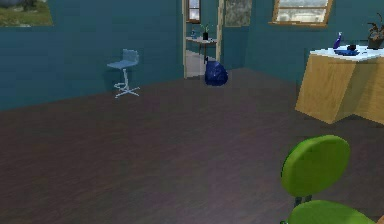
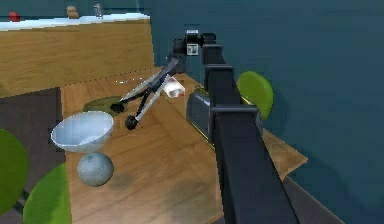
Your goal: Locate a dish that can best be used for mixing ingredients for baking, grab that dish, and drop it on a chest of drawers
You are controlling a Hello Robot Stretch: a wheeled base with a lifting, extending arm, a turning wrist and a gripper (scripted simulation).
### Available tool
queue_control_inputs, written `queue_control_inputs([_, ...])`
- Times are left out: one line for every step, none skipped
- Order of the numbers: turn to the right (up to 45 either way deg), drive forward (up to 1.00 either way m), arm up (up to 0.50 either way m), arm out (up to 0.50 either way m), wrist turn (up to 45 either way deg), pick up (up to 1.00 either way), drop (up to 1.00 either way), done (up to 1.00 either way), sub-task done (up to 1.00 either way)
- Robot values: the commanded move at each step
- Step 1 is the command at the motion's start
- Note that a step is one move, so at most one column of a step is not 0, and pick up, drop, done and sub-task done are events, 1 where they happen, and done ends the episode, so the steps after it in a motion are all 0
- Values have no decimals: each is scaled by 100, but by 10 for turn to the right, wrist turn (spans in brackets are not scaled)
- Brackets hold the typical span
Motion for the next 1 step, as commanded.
queue_control_inputs([0,0,0,-48,0,0,0,0,0])
